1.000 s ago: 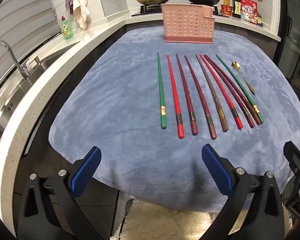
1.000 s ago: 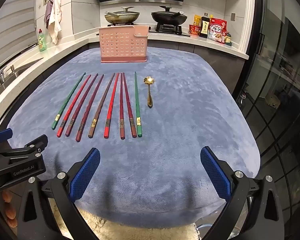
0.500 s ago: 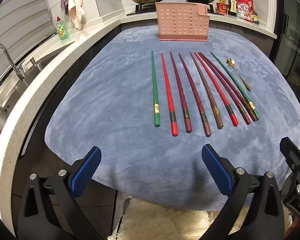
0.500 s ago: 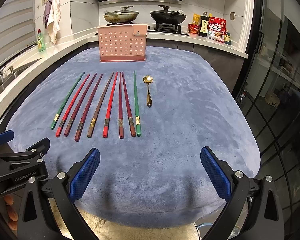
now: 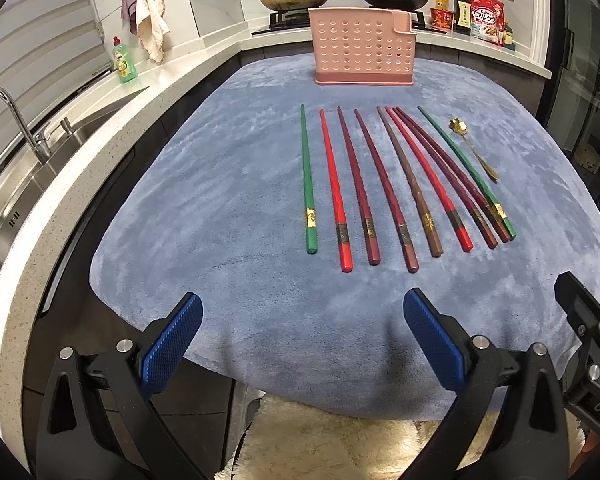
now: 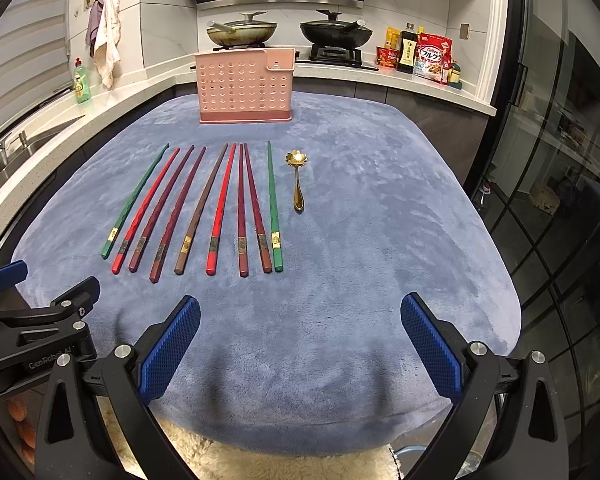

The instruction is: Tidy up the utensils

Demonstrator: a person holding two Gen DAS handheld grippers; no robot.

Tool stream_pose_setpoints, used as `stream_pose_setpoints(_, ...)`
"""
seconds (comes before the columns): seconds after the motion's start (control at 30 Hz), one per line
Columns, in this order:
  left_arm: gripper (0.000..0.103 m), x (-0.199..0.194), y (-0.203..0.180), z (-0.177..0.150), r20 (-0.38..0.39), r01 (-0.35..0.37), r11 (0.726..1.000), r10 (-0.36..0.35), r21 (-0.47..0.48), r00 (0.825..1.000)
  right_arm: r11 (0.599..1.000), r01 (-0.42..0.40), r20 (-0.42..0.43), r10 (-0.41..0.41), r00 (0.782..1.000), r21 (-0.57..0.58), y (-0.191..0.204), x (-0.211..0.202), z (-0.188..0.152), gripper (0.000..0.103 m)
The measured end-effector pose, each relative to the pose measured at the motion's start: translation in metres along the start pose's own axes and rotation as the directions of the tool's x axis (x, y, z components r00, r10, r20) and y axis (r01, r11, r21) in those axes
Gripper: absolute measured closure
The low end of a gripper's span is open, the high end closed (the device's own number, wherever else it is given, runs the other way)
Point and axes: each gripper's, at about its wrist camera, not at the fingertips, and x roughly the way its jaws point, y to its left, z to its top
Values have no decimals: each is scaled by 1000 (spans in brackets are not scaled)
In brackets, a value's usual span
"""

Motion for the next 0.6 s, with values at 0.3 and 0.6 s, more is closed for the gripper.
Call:
stream_pose_setpoints(0.3, 7, 2, 1, 0, -15, -3, 1000, 3, -3, 1000, 1000, 0, -2, 0, 1000, 3, -1, 0, 0, 7)
stream_pose_setpoints(0.6, 7, -1, 0, 0, 2, -1, 1000, 1, 5, 1000, 1000, 1, 0, -1, 1000, 2, 0, -2, 0, 7)
